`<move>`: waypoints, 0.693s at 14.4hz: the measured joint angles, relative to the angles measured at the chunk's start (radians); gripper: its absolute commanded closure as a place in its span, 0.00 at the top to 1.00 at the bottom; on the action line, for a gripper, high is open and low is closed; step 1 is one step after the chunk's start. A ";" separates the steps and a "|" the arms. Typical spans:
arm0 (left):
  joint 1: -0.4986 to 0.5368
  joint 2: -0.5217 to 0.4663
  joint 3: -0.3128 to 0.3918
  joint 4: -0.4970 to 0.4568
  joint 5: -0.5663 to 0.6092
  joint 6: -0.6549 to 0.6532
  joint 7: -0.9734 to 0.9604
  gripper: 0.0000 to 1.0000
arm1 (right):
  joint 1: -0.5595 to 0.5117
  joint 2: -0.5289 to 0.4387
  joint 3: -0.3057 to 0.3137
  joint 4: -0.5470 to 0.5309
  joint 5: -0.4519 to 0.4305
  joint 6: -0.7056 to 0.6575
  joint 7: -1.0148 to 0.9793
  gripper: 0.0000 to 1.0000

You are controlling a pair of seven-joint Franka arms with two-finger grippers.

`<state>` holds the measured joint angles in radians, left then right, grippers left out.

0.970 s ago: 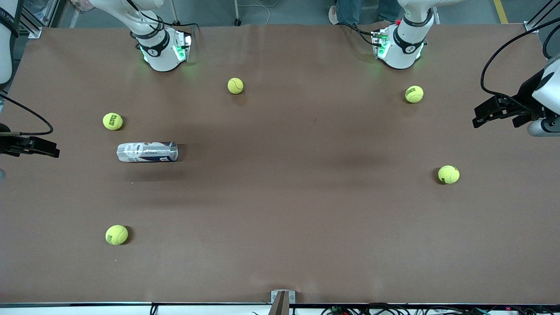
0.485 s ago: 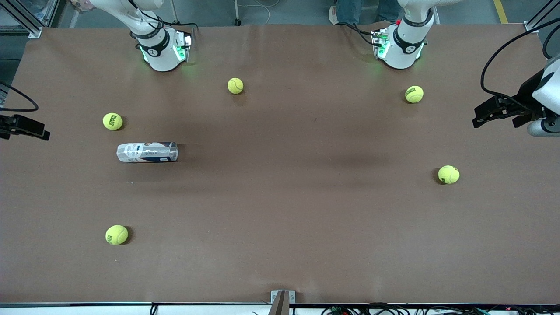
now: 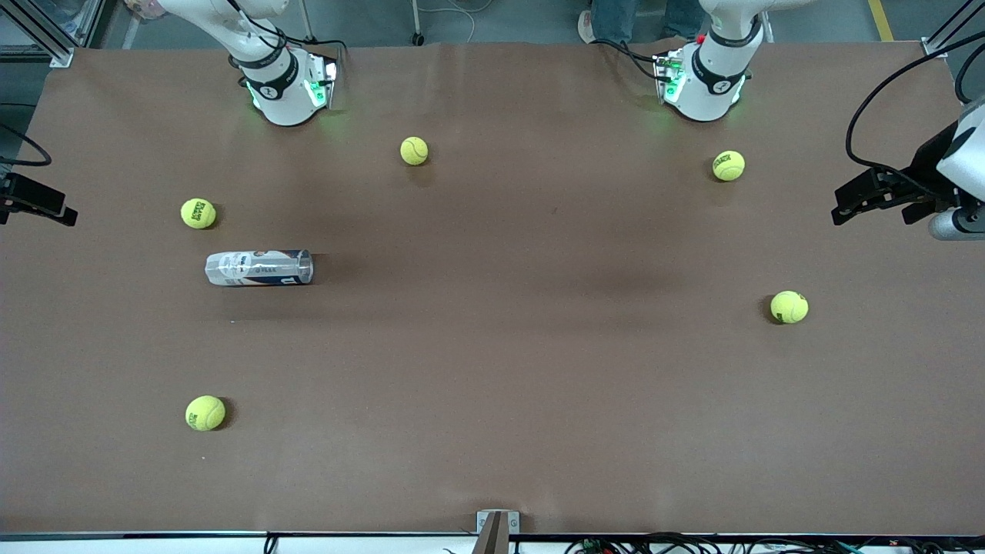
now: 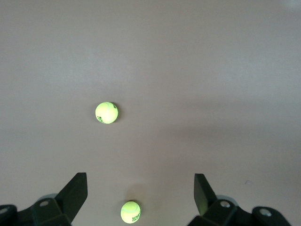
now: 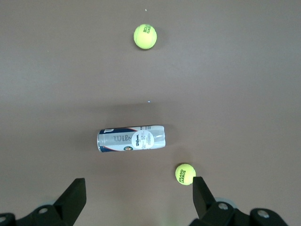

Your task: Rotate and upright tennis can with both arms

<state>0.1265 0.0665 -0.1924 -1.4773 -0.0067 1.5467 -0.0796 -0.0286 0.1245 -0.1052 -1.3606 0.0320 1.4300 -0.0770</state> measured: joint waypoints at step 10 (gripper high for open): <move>0.004 0.000 0.007 0.000 0.000 0.000 0.000 1.00 | -0.015 0.079 -0.007 -0.022 -0.001 0.091 0.022 1.00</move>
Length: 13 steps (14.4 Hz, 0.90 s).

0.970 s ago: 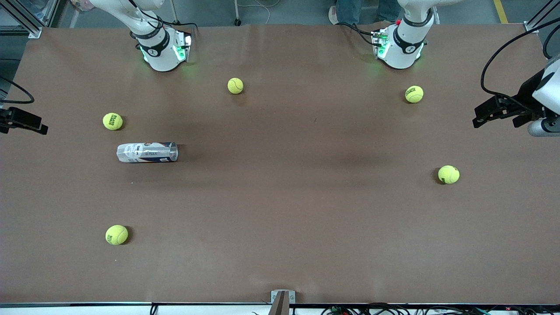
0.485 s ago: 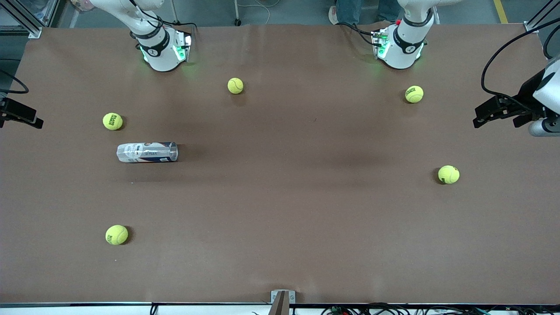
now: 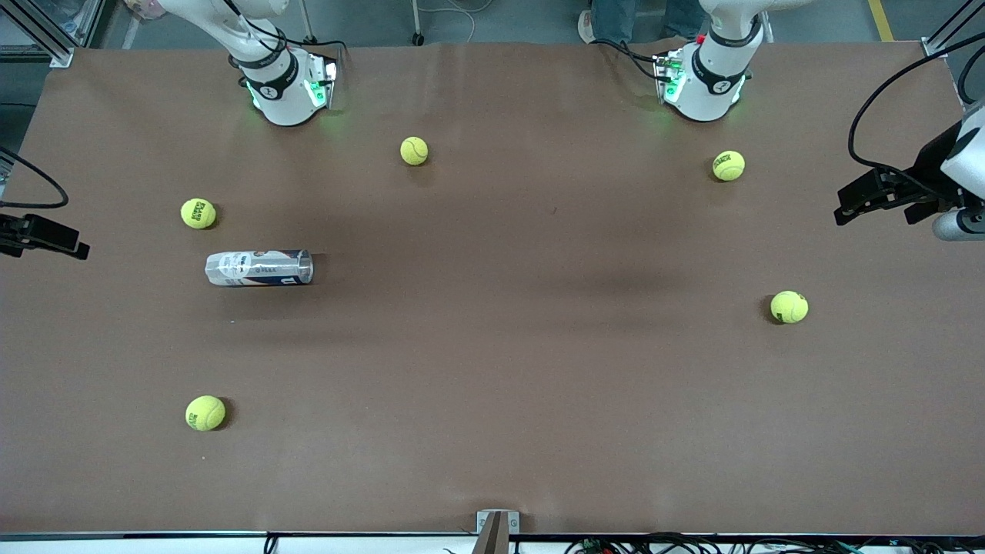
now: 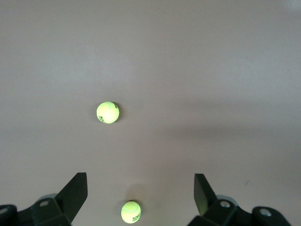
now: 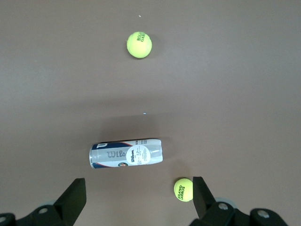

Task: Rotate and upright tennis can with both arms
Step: 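Reach the right gripper down to the white Wilson can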

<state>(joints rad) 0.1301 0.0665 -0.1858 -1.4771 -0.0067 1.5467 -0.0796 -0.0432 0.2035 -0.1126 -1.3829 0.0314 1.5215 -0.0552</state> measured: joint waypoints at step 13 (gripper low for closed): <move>0.001 0.000 0.001 0.001 0.000 0.000 0.000 1.00 | 0.038 0.029 0.012 -0.158 0.001 0.007 1.300 1.00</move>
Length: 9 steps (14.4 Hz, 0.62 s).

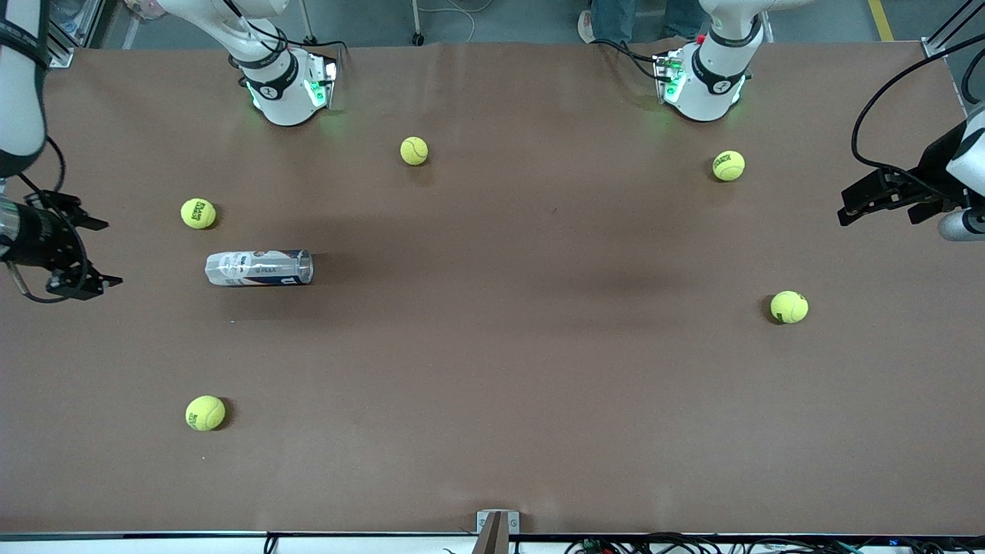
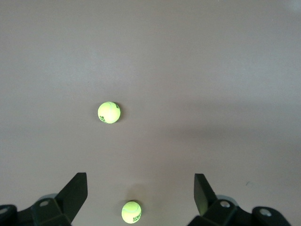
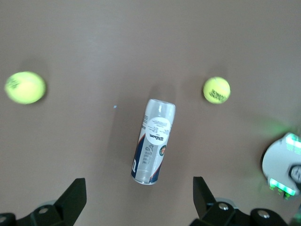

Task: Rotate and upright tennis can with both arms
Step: 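Reach the right gripper down to the white Wilson can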

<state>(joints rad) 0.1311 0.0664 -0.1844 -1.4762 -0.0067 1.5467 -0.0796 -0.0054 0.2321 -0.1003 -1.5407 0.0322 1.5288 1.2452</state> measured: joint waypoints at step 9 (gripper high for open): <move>0.000 0.000 0.000 0.001 0.000 0.000 0.000 1.00 | 0.027 0.010 0.000 -0.336 0.005 0.299 0.239 1.00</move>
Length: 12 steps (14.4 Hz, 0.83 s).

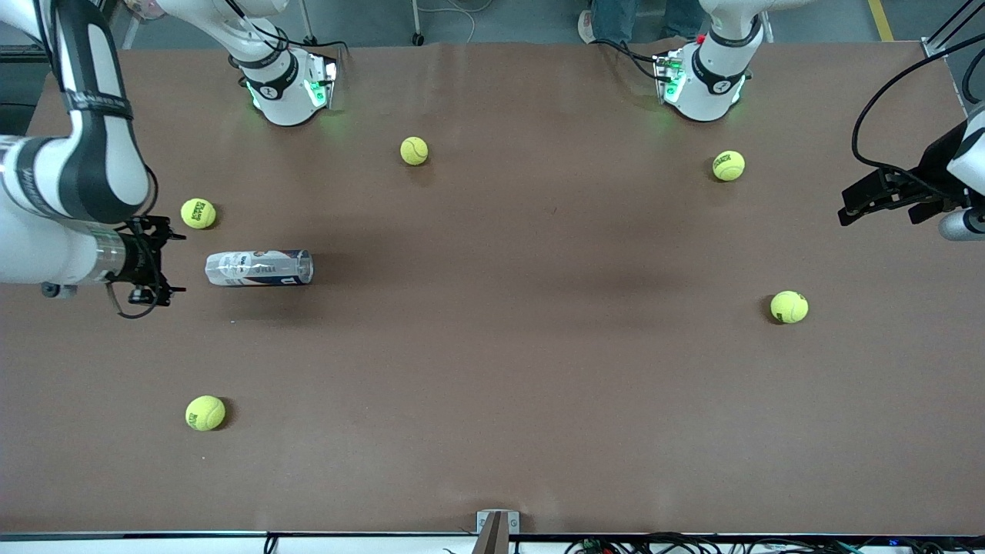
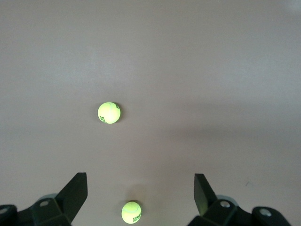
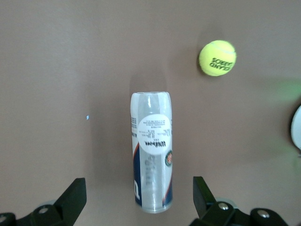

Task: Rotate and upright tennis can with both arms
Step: 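Reach the right gripper down to the white Wilson can, then close the right gripper around the can's body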

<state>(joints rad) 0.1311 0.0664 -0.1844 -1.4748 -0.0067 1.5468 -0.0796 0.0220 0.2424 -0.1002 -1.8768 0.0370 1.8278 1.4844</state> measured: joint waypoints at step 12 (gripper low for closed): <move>0.011 -0.001 0.005 0.009 0.000 0.001 0.000 1.00 | 0.004 -0.010 0.001 -0.351 0.040 0.410 0.020 1.00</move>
<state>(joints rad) 0.1421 0.0650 -0.1797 -1.4654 -0.0067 1.5477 -0.0796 0.0256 0.2327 -0.0990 -2.2275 0.0774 2.2383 1.5040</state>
